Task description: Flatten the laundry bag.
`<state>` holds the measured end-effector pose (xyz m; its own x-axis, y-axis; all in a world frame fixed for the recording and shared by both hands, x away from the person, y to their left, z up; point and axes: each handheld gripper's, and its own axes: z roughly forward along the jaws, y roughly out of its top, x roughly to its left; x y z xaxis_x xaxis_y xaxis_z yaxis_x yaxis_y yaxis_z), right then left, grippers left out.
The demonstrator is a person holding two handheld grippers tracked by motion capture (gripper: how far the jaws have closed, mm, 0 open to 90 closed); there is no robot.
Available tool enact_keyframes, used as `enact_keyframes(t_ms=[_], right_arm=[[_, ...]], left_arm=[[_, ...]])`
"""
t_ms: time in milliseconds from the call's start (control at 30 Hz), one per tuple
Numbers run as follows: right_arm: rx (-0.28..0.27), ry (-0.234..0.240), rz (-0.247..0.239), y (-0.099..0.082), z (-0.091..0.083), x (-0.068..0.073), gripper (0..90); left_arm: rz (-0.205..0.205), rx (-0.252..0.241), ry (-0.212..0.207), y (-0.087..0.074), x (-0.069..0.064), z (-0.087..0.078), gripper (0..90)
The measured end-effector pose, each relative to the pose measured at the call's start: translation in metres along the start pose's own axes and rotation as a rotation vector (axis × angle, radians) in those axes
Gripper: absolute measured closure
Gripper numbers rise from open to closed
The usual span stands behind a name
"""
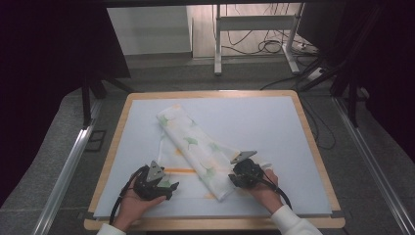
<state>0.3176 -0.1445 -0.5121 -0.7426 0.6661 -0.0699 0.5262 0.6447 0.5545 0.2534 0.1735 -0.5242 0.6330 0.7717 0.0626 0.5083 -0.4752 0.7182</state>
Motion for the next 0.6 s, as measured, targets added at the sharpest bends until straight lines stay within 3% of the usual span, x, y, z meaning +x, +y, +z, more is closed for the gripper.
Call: enact_keyframes(t_ms=[233, 600], right_arm=[[-0.006, 0.006, -0.023, -0.0001, -0.0002, -0.0004, 84.1], [-0.035, 0.032, -0.033, 0.0002, -0.0066, -0.0054, 88.0]], left_arm=[[0.018, 0.009, 0.003, 0.0000, -0.0016, 0.0015, 24.4], [0.030, 0.015, 0.000, -0.0001, -0.0024, 0.0025, 24.3]])
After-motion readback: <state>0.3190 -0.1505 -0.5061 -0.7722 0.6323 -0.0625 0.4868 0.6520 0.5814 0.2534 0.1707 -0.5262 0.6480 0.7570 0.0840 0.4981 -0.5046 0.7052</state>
